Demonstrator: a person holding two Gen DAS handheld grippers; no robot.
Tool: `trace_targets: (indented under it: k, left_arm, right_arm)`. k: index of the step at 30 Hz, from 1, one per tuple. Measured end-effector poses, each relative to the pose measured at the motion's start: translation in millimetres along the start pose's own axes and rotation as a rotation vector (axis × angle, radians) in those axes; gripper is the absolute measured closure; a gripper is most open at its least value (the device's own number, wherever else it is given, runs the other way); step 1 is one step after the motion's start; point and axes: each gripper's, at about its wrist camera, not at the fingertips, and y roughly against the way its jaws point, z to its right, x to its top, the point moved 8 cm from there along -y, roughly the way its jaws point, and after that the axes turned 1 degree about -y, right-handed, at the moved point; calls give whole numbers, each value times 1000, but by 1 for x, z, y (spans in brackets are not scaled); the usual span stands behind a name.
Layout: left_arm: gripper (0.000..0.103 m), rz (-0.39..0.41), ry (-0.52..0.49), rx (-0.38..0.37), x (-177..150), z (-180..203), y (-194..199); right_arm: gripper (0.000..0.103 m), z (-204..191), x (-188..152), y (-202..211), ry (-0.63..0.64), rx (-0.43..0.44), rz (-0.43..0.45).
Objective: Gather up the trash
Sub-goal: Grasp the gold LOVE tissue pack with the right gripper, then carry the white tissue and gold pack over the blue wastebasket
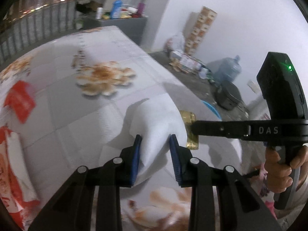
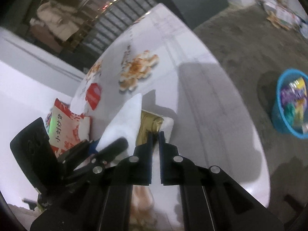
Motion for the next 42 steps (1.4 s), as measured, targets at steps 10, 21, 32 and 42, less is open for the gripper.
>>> trace_targets:
  k: [10,21,32,42]
  left_arm:
    - [86,21,-30,-39,2,4,17]
    - [89,-8,18,110,-8,-41,26]
    - [90,-45,22,115,-16,-45,15]
    - [95,-48,19,115,-15,-41,12]
  right_arm:
    - [91,13,-3,24,-6,-49,81]
    - [35,-32,6,-2,367,-149,117]
    - [31,-29,-6,-36,530,-216,38]
    - [39,-18,-11,-27,450,-185,36]
